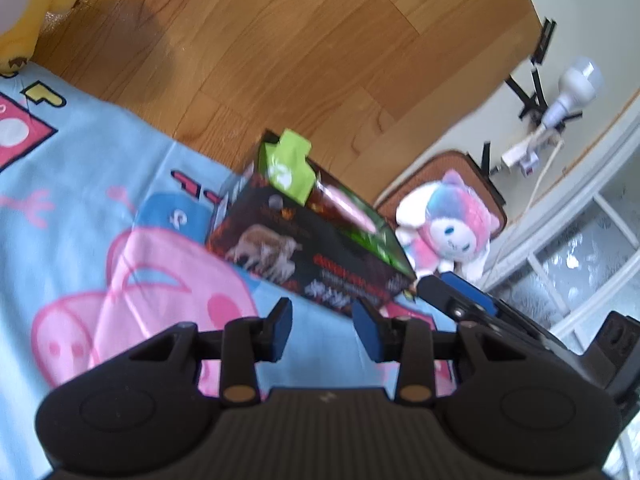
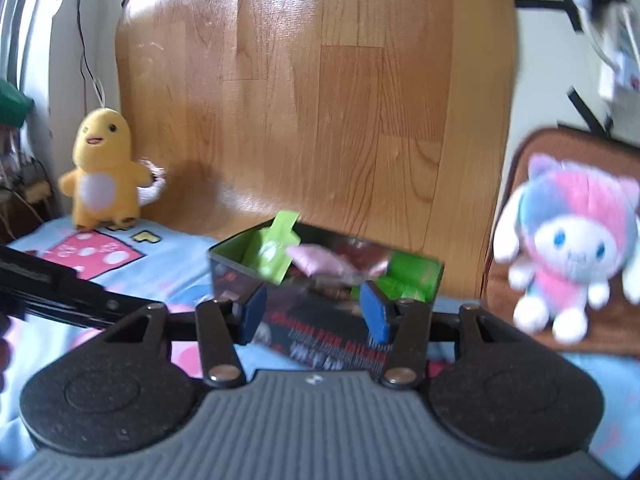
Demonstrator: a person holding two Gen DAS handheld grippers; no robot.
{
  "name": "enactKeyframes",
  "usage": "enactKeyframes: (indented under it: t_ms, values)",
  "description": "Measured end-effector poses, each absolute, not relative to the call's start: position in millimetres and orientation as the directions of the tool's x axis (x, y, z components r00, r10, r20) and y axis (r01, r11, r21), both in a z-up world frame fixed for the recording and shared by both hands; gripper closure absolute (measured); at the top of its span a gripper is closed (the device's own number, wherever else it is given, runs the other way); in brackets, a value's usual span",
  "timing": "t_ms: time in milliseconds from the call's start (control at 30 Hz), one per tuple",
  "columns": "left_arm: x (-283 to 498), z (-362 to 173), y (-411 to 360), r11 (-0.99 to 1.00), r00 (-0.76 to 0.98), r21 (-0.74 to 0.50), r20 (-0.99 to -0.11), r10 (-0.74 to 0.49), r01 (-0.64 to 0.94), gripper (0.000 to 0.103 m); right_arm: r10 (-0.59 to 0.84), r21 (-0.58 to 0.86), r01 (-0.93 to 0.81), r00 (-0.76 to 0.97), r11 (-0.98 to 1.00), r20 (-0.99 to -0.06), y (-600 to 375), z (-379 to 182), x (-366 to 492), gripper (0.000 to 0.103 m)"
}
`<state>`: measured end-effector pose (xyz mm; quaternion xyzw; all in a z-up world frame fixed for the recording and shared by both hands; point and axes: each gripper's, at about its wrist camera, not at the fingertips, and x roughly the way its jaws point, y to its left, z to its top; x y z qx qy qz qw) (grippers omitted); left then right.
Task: Organize snacks
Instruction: 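Grasp the green translucent bag on the bedspread with the right tool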
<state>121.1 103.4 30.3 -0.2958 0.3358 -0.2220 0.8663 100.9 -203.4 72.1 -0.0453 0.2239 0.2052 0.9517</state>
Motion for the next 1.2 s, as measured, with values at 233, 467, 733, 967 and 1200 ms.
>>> enactKeyframes:
  t_ms: [233, 467, 733, 967, 1200]
  values:
    - [95.1, 15.9, 77.9, 0.746, 0.623, -0.622, -0.492, -0.608, 0.238, 0.060, 0.395, 0.173, -0.357, 0.772, 0.918, -0.498, -234.5, 48.9, 44.4, 0.047]
    - [76.7, 2.7, 50.5, 0.740, 0.560, -0.606, -0.518, -0.646, 0.292, 0.057, 0.376, 0.229, -0.299, 0.771, 0.926, -0.514, -265.8, 33.7, -7.9, 0.046]
    - [58.0, 4.4, 24.3, 0.704, 0.491, -0.600, -0.514, -0.703, 0.380, 0.057, 0.322, 0.185, -0.264, 0.809, 0.947, -0.492, -284.5, 27.0, -61.4, 0.038]
    - [45.1, 4.5, -15.3, 0.642, 0.371, -0.593, -0.525, -0.766, 0.487, 0.057, 0.344, 0.151, -0.315, 0.763, 0.937, -0.548, -278.0, 9.1, -73.8, 0.030]
    - [42.3, -4.7, -31.3, 0.651, 0.324, -0.580, -0.572, -0.754, 0.490, 0.046, 0.245, 0.022, -0.283, 0.786, 0.959, -0.567, -265.7, -13.3, -67.7, 0.032]
